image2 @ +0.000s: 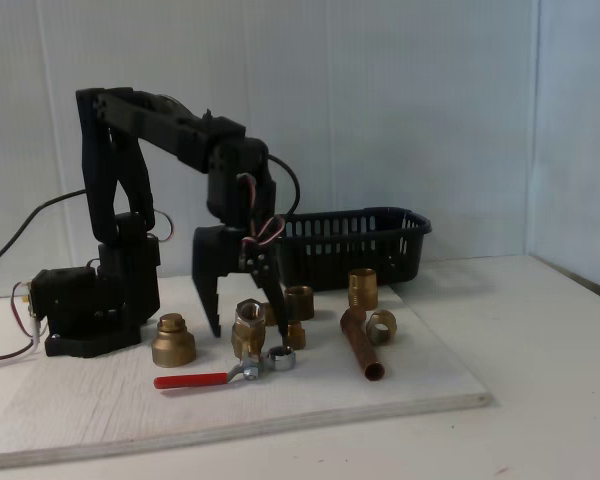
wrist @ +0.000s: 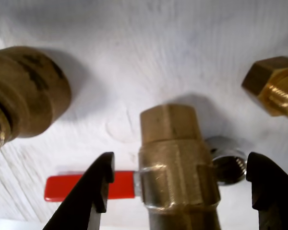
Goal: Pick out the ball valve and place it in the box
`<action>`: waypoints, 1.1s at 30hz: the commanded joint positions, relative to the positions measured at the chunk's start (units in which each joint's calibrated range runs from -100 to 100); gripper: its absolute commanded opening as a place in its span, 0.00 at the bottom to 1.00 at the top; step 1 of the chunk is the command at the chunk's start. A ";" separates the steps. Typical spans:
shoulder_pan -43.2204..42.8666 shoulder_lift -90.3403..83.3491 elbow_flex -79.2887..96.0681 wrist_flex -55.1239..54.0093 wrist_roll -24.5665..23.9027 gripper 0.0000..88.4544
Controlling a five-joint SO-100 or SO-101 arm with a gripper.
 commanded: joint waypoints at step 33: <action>1.97 0.17 2.31 -6.14 6.13 0.34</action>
